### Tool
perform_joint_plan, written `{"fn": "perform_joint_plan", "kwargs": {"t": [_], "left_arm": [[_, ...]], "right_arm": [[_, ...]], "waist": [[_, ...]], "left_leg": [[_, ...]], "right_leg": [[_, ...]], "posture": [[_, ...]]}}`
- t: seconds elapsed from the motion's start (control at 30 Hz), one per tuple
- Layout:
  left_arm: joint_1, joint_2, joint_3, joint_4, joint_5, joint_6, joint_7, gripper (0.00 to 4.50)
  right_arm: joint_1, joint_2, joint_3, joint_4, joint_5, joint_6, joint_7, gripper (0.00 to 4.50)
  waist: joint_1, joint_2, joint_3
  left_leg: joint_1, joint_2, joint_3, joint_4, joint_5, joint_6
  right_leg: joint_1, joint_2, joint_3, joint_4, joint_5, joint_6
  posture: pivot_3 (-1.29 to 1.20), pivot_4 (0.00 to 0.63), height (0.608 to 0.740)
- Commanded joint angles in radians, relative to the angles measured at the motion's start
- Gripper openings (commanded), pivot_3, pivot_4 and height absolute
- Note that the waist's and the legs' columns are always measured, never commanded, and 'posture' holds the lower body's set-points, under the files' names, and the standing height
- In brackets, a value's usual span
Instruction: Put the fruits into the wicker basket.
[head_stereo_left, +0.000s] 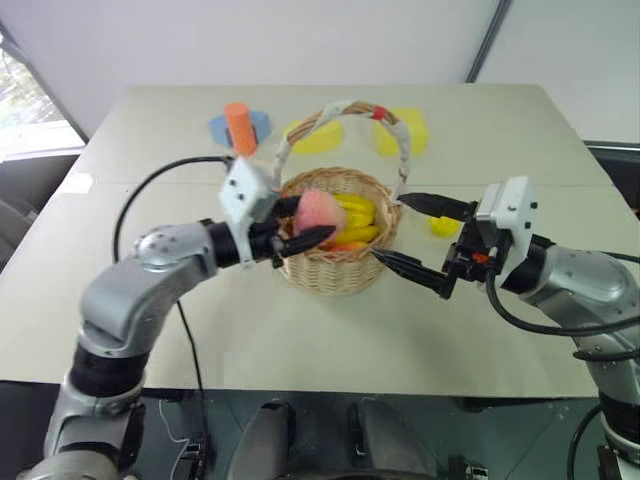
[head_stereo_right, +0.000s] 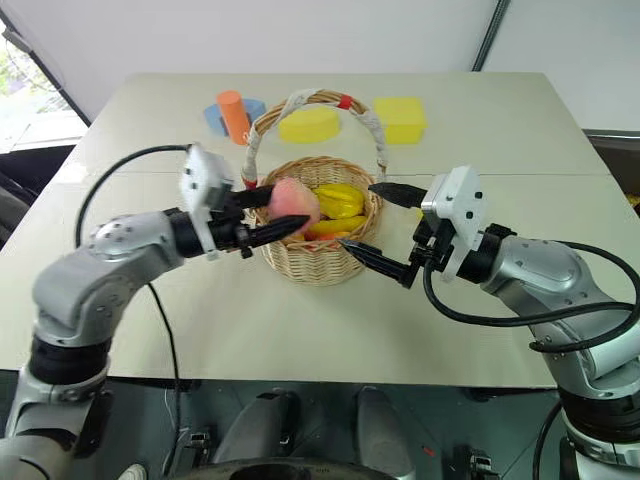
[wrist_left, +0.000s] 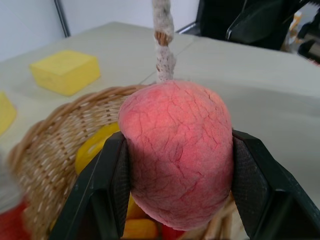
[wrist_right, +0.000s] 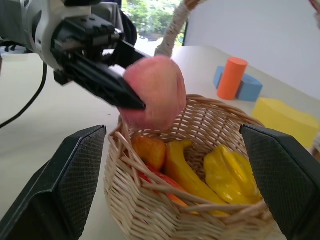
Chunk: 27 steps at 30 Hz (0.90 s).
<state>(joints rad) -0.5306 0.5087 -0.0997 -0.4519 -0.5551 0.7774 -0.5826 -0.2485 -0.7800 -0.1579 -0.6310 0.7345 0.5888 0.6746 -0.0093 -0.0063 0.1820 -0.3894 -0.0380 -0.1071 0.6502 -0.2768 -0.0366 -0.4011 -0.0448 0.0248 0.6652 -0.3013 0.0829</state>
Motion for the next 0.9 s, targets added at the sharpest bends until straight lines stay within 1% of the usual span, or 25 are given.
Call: {"fn": "perform_joint_plan", "kwargs": {"t": [0.03, 0.07, 0.1, 0.13, 0.2, 0.27, 0.43, 0.53, 0.67, 0.8, 0.9], "left_arm": [[-0.033, -0.038, -0.033, 0.027, 0.045, -0.046, 0.010, 3.66], [-0.031, -0.041, -0.032, 0.024, 0.042, -0.048, 0.002, 4.20], [-0.028, -0.041, -0.029, 0.018, 0.037, -0.054, -0.010, 4.47], [-0.023, -0.037, -0.020, 0.011, 0.037, -0.071, -0.022, 4.47], [-0.008, -0.029, 0.022, 0.006, 0.012, -0.090, -0.044, 4.47], [0.018, -0.009, 0.071, -0.002, -0.021, -0.114, -0.085, 4.47], [0.117, 0.110, 0.194, 0.004, -0.088, -0.134, -0.213, 4.47], [0.162, 0.163, 0.253, 0.032, -0.101, -0.149, -0.253, 4.47], [0.198, 0.200, 0.258, 0.051, -0.066, -0.183, -0.269, 4.47], [0.207, 0.190, 0.241, 0.034, -0.065, -0.213, -0.281, 4.47], [0.211, 0.182, 0.228, 0.012, -0.071, -0.213, -0.275, 4.47]], "right_arm": [[0.016, 0.003, -0.039, -0.025, -0.015, -0.022, -0.011, 4.50], [0.027, 0.000, -0.050, -0.021, -0.018, -0.021, -0.012, 4.50], [0.037, -0.002, -0.062, -0.011, -0.022, -0.019, -0.014, 4.50], [0.048, -0.004, -0.076, 0.012, -0.027, -0.009, -0.023, 4.50], [0.064, -0.006, -0.074, 0.078, -0.089, -0.016, -0.049, 4.50], [0.053, 0.021, -0.064, 0.159, -0.143, -0.019, -0.101, 4.50], [-0.051, 0.114, -0.024, 0.385, -0.280, -0.047, -0.231, 4.50], [-0.119, 0.155, -0.012, 0.486, -0.316, -0.045, -0.259, 4.50], [-0.190, 0.189, 0.008, 0.598, -0.357, -0.038, -0.265, 4.50], [-0.262, 0.209, 0.037, 0.745, -0.431, -0.030, -0.311, 4.50], [-0.287, 0.216, 0.035, 0.802, -0.454, 0.009, -0.331, 4.50]], "waist": [[-0.002, 0.000, 0.000], [-0.003, 0.000, 0.000], [-0.003, 0.000, 0.000], [-0.003, 0.000, 0.000], [-0.003, 0.000, 0.000], [-0.005, 0.000, 0.000], [-0.011, 0.001, 0.000], [-0.007, 0.001, 0.000], [-0.001, 0.001, 0.000], [-0.004, 0.001, 0.000], [-0.004, 0.001, 0.000]], "left_leg": [[0.000, 0.000, 0.000, 0.000, 0.000, 0.000], [0.000, 0.000, 0.000, 0.000, 0.000, 0.000], [0.000, 0.000, 0.000, 0.000, 0.000, 0.000], [0.000, 0.000, 0.000, 0.000, 0.000, 0.000], [0.000, 0.000, 0.000, 0.000, 0.000, 0.000], [0.000, 0.000, 0.000, 0.001, 0.000, 0.000], [0.001, 0.001, 0.001, 0.000, 0.001, -0.002], [0.000, 0.001, 0.001, 0.000, 0.001, -0.002], [0.000, 0.000, 0.001, 0.000, 0.001, -0.002], [-0.001, -0.001, 0.002, 0.000, 0.001, -0.002], [-0.001, -0.001, 0.001, 0.000, 0.001, -0.002]], "right_leg": [[0.000, 0.000, 0.000, 0.000, 0.000, 0.000], [0.000, 0.000, 0.000, 0.000, 0.000, 0.000], [0.000, 0.000, 0.000, 0.000, 0.000, 0.000], [0.000, 0.000, 0.000, 0.000, 0.000, 0.000], [0.000, 0.000, 0.000, 0.000, 0.000, 0.000], [0.000, 0.000, 0.000, 0.000, 0.000, 0.000], [-0.001, 0.000, 0.001, 0.001, 0.000, -0.001], [-0.001, 0.000, 0.001, 0.001, 0.001, -0.001], [-0.001, -0.001, 0.001, 0.001, 0.001, -0.001], [-0.002, -0.002, 0.001, 0.000, 0.001, -0.001], [-0.002, -0.001, 0.001, 0.001, 0.001, -0.001]], "posture": [[0.00, 0.150, 0.740], [0.00, 0.150, 0.740], [0.00, 0.150, 0.740], [0.00, 0.150, 0.740], [0.00, 0.150, 0.740], [0.00, 0.150, 0.740], [0.00, 0.150, 0.740], [0.00, 0.150, 0.740], [0.00, 0.150, 0.740], [0.00, 0.150, 0.740], [0.00, 0.150, 0.740]]}}
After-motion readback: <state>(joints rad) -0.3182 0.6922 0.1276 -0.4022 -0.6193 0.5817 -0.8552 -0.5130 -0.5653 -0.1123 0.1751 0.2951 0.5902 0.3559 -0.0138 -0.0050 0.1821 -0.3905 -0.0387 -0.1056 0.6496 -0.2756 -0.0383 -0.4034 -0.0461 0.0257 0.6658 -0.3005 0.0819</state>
